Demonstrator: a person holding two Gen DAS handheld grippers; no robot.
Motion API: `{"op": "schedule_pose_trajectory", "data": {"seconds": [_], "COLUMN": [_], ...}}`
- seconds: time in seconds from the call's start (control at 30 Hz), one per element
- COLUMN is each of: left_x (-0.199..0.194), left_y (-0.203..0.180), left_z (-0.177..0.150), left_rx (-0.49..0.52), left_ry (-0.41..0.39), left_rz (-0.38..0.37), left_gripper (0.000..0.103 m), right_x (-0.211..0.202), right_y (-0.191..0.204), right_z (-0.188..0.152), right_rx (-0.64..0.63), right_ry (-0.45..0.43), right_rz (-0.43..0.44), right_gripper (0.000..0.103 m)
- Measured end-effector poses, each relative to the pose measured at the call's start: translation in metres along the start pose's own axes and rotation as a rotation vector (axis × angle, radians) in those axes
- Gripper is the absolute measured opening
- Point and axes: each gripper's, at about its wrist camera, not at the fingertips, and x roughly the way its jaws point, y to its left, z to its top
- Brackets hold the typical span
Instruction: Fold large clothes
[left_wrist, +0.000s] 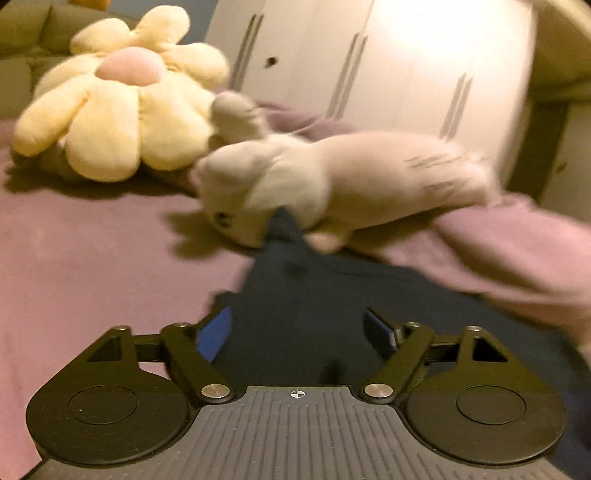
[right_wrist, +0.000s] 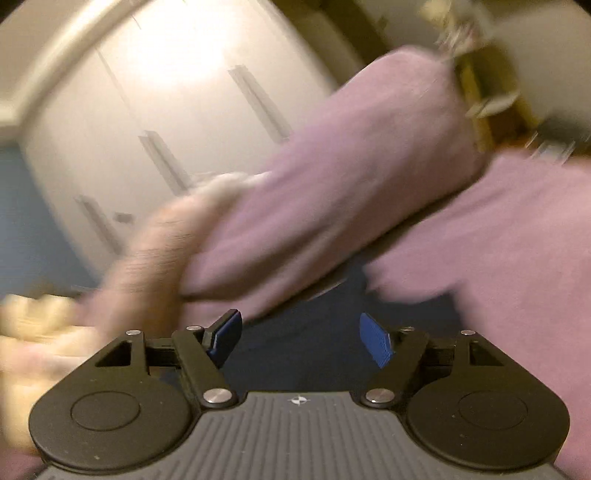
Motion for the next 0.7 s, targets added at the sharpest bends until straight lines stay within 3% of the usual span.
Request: {"op": "schedule_pose_trajectory", "data": {"seconds": [0.1, 0.17, 0.23, 0.3, 0.33, 0.4, 0.53, 0.6, 0.7], "left_x": [-0.011, -0.007, 0.006, 0.027, 0.037, 0.046, 0.046, 0.044, 0.038], "left_y": [-0.025, -0.045, -0.054, -0.055, -0.052, -0.045, -0.036, -0.028, -0.026], "left_z": [-0.003, -0.007, -0.012, -0.017, -0.020, -0.027, -0.034, -0.033, -0.031], "left_rx": [-0.001, 0.044, 0.066, 0.081, 0.082, 0.109, 0.179, 0.160, 0.190], "left_ry": [0.043, 0.041, 0.046, 0.075, 0.093, 0.072, 0.022, 0.023, 0.047], "left_rz": [-0.089, -0.095, -0.085, -0.043, -0.001, 0.022, 0.039, 0.020, 0.055], "left_gripper": [0.083, 0.084, 0.084, 0.084, 0.080, 0.075, 0.076, 0.076, 0.076], "right_x": [0.015, 0.038, 0.058, 0.073, 0.078, 0.081, 0.049, 0.031, 0.004], "right_y": [0.028, 0.048, 0.054, 0.045, 0.034, 0.005, -0.039, -0.047, -0.046], "right_z": [-0.034, -0.062, -0.078, -0.080, -0.076, -0.061, -0.029, -0.019, -0.016], "right_rx": [0.095, 0.126, 0.096, 0.078, 0.084, 0.120, -0.004, -0.085, -0.151], "right_ry": [0.183, 0.297, 0.340, 0.361, 0.359, 0.353, 0.225, 0.188, 0.160], "right_rz": [0.181, 0.208, 0.187, 0.153, 0.140, 0.101, -0.004, -0.046, -0.102], "right_gripper": [0.066, 0.052, 0.046, 0.022, 0.002, 0.000, 0.000, 0.000, 0.000]}}
